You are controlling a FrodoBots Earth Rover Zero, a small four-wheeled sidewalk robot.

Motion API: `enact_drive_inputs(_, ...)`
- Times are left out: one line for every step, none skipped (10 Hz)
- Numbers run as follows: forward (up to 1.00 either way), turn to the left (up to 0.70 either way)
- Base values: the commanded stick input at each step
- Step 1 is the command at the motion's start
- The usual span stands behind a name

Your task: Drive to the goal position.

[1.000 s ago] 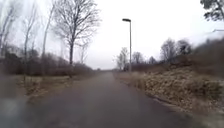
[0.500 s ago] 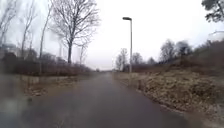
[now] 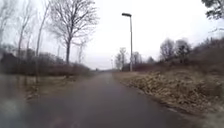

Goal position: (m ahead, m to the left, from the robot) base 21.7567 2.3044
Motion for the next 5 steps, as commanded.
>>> enact_drive_inputs(0.7,0.0)
enact_drive_inputs(0.7,0.0)
enact_drive_inputs(0.7,0.0)
enact_drive_inputs(0.7,0.0)
enact_drive_inputs(0.7,0.0)
